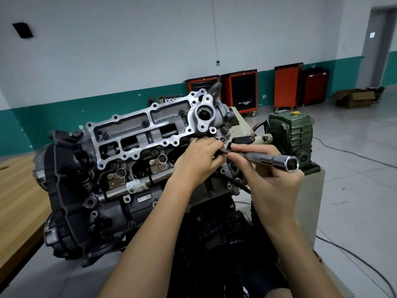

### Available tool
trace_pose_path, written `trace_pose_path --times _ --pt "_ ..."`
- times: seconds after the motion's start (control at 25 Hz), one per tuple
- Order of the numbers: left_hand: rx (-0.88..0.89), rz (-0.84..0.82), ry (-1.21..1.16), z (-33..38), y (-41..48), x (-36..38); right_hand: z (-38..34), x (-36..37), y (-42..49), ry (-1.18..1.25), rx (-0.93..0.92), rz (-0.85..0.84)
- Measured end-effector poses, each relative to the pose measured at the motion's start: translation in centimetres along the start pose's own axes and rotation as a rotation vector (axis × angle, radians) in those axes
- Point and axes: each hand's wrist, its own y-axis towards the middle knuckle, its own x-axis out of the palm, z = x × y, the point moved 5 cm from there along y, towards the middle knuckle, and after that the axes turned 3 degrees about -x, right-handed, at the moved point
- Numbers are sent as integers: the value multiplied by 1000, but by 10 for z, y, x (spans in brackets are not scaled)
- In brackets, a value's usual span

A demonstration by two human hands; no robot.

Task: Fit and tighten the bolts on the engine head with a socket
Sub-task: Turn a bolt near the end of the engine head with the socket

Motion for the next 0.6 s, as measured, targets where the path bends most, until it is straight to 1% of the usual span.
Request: trace_pose_path --times 0.16,0.2,0.32,0.4,0.52,0.6 --pt "-8 -3 -4 -2 1 0 -2 6 -6 -42 -44 -102" --pt "-11 -6 0 -2 1 0 -1 4 -4 -49 -53 -95" --pt "-5 6 -11 0 0 -1 -1 -3 3 -41 -55 0" --pt "-3 11 -17 0 0 0 -3 -2 2 -34 -38 18" --pt "-9 7 -7 -2 1 1 -2 7 -4 -27 -19 -101" --pt "-13 -6 5 -2 1 0 0 6 -3 -15 -39 -134"
